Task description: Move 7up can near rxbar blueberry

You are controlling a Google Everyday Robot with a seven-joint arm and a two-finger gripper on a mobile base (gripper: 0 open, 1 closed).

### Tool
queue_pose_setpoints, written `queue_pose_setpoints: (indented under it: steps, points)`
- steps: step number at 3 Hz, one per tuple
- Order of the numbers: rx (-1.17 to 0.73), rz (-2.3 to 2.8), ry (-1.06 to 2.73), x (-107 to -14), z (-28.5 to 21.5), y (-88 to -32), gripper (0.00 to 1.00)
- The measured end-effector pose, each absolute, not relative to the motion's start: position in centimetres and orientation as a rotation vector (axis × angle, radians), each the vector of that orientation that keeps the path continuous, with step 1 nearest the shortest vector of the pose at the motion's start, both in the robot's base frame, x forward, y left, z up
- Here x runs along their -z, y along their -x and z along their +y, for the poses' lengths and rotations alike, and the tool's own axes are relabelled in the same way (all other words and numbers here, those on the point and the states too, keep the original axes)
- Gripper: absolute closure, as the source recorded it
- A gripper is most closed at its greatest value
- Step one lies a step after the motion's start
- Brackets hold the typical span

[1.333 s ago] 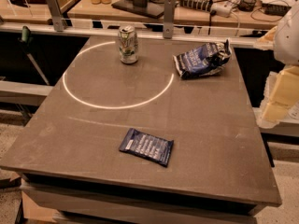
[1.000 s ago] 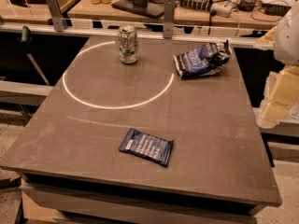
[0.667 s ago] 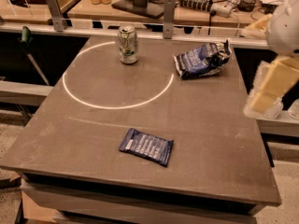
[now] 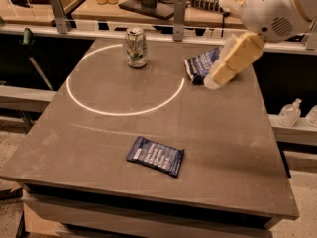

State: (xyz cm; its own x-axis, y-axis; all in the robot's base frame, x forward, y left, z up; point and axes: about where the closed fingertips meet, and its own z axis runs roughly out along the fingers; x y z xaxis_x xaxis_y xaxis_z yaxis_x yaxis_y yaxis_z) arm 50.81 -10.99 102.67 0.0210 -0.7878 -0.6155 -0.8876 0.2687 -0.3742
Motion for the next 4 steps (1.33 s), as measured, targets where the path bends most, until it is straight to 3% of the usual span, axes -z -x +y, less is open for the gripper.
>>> queue_pose_setpoints:
  steps: [3,4]
  points:
    - [-0.134,1.736,1.397,-103.1,-10.8,-53.5,0.00]
    - [-0.253,1.708,1.249,-99.4,-10.3,-60.0,0.00]
